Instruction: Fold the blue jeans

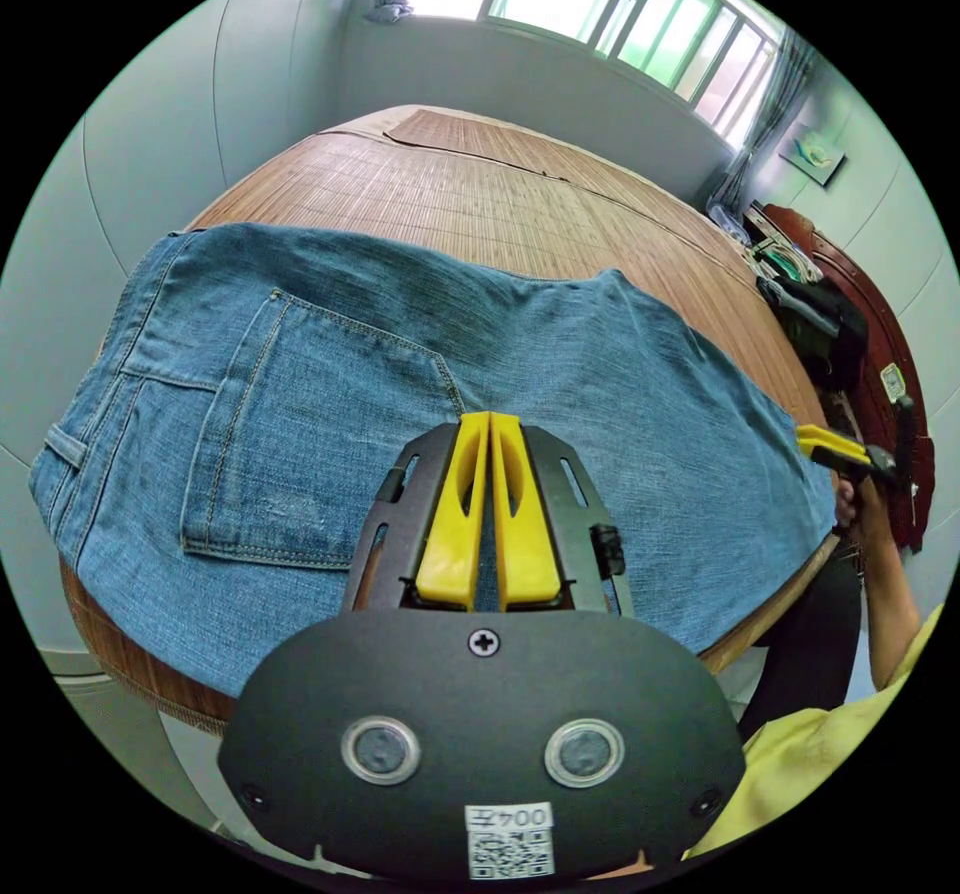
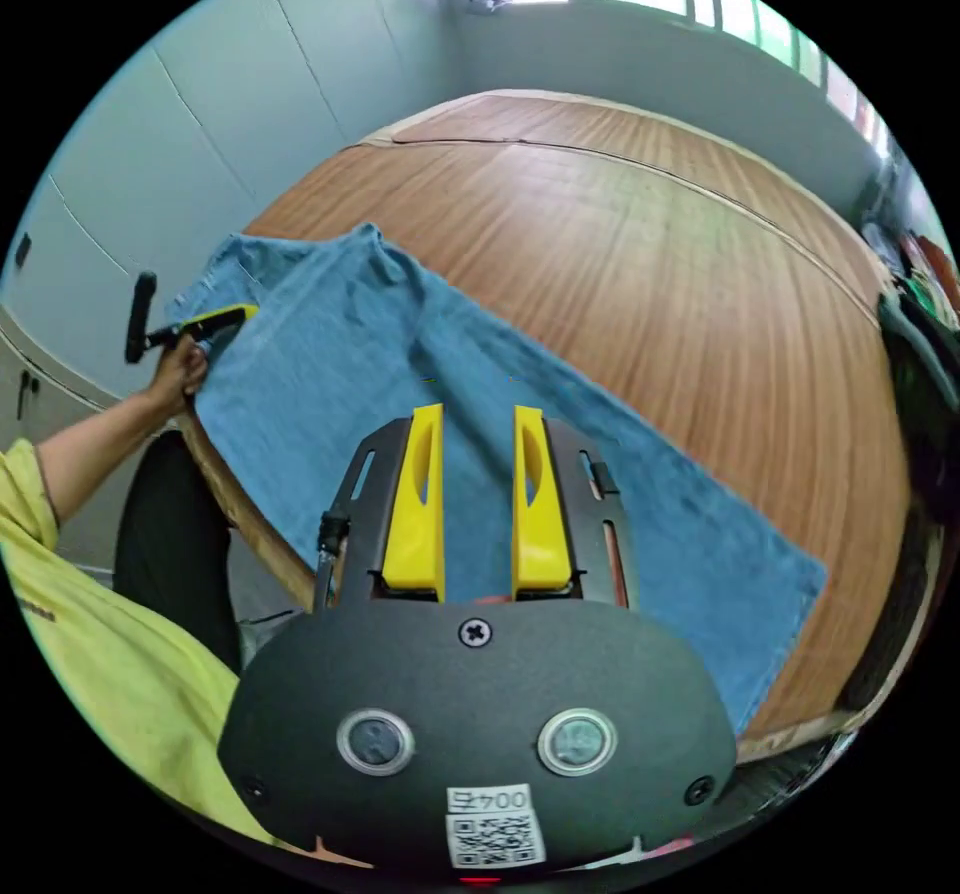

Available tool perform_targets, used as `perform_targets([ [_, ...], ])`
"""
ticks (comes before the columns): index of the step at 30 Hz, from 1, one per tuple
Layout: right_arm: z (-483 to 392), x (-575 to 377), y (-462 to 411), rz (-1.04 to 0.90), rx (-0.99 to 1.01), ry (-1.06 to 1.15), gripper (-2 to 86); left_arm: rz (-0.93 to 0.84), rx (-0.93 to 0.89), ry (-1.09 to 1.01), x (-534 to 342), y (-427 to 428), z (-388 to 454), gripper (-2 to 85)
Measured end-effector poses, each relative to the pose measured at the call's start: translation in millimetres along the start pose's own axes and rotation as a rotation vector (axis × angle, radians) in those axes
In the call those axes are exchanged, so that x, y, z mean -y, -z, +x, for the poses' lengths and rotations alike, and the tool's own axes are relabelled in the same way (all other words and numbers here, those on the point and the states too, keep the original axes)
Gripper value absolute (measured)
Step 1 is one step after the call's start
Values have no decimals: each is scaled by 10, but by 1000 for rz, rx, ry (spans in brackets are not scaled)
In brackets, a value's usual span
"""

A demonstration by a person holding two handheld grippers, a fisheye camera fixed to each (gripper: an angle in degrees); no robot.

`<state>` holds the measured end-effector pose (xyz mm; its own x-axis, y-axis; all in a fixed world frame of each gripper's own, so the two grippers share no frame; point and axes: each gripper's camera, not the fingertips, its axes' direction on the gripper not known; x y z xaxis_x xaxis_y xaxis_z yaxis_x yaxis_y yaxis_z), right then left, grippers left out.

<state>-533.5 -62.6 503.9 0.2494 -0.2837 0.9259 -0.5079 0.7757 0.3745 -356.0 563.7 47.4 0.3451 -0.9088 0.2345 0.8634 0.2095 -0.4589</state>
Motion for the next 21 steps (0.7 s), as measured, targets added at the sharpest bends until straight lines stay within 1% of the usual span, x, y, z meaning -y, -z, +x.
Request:
perform_targets([
  [2,-140,-427,35,20,-96,-35,105,-2,-1,1,-2,3,-12,6],
  [4,-239,-576,-4,-1,-153,-28,102,-3,3,0,-3,5,-13,6],
  [5,-308,-629,16,29,-180,-19,100,-4,9,-3,-3,7,-9,6],
  [9,-340,-674,126,81,-181,-63,98,-9,41,-15,-1,10,22,5],
  [12,-113,-700,342,104,-67,-169,80,-14,42,-13,5,15,5,6],
  [14,145,-793,742,151,137,-197,89,-31,-7,23,39,42,-78,6],
  [15,206,-847,878,171,143,-209,92,-44,-31,37,55,59,-107,6],
  [16,322,-979,1166,193,105,-222,98,-69,-96,44,80,111,-142,7],
  [17,450,-1146,1455,198,40,-225,103,-41,-151,20,67,220,-128,7],
  [20,919,-1698,2023,143,-125,-281,107,4,-169,-77,-83,533,38,7],
  [21,1044,-1831,2107,132,-143,-310,107,-1,-170,-99,-134,572,78,8],
])
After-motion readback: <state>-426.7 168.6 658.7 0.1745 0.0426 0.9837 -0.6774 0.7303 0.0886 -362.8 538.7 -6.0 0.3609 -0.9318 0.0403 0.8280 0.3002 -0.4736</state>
